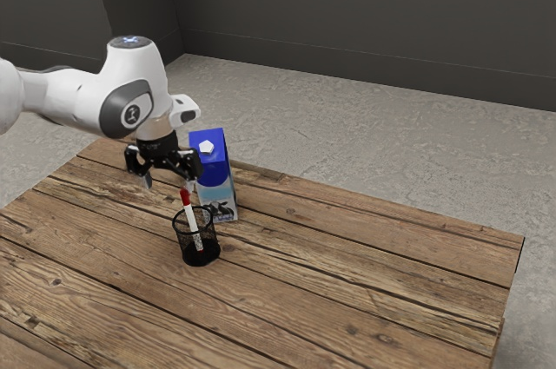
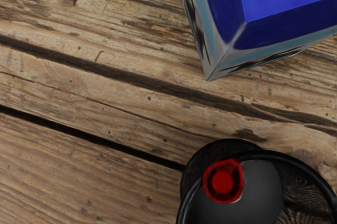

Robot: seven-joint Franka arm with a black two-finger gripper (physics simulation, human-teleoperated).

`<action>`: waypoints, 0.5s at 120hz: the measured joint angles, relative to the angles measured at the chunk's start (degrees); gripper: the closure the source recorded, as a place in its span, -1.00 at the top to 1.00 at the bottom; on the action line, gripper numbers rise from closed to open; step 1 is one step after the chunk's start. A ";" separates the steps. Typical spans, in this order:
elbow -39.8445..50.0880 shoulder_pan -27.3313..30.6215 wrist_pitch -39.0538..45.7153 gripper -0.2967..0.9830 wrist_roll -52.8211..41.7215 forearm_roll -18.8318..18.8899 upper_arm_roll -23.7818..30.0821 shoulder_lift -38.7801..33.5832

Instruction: Take the marker out of the pen holder and place it to the left of the pen holder.

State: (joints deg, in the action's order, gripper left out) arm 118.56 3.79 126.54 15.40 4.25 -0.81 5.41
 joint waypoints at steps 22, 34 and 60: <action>-1.78 -0.89 1.94 0.54 -2.51 -1.06 0.17 2.99; -1.82 -0.09 2.80 0.54 -3.76 -1.81 0.11 3.90; -1.82 0.08 4.44 0.54 -5.97 -3.02 0.10 5.86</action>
State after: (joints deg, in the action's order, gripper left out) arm 116.74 3.87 130.98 9.44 1.23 -0.70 11.27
